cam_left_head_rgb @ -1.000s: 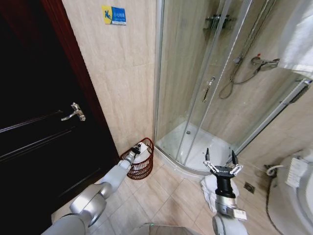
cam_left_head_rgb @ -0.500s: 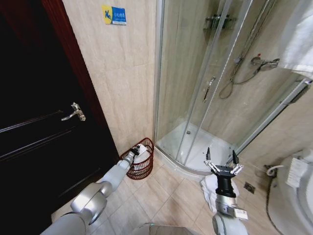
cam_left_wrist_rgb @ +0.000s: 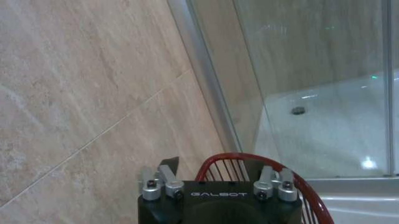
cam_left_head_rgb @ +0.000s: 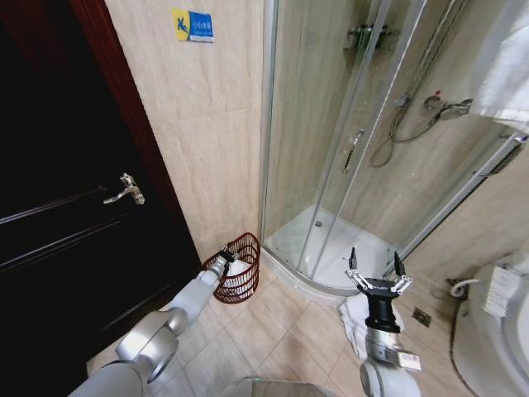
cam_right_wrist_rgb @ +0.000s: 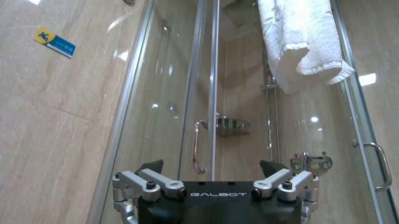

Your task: Discard the used towel into the hamper.

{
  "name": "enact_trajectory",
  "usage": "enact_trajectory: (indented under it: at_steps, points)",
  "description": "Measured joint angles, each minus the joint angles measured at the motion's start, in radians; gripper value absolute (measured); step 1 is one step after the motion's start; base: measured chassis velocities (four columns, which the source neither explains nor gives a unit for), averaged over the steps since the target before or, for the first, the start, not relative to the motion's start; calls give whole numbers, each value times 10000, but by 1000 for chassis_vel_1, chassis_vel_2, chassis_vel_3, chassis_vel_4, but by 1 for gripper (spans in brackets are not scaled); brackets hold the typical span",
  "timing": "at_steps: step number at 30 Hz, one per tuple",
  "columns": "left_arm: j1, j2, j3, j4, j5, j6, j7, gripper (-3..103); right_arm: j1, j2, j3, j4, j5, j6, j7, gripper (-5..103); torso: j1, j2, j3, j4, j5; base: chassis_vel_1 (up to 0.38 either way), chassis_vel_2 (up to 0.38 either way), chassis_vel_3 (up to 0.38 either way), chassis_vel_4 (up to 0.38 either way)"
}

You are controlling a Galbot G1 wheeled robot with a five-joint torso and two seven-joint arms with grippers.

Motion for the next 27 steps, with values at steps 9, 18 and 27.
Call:
enact_trajectory:
  at_steps: [9, 18, 27]
  points:
    - [64, -61, -31, -32, -1, 18, -11, 98, -7, 18, -9, -20, 11, 1, -10, 100, 0, 0, 0, 0, 0, 0, 0, 0, 0]
    - [62, -75, -29, -39, -2, 68, -21, 100, 2, -18, 23, -16, 46, -9, -10, 100, 0, 0, 0, 0, 0, 0, 0, 0, 0]
    - [269, 49, -41, -446, 2, 564, -260, 100, 33, -16, 8, 41, 30, -98, 5, 100, 0, 0, 0, -1, -1, 0, 0, 0, 0]
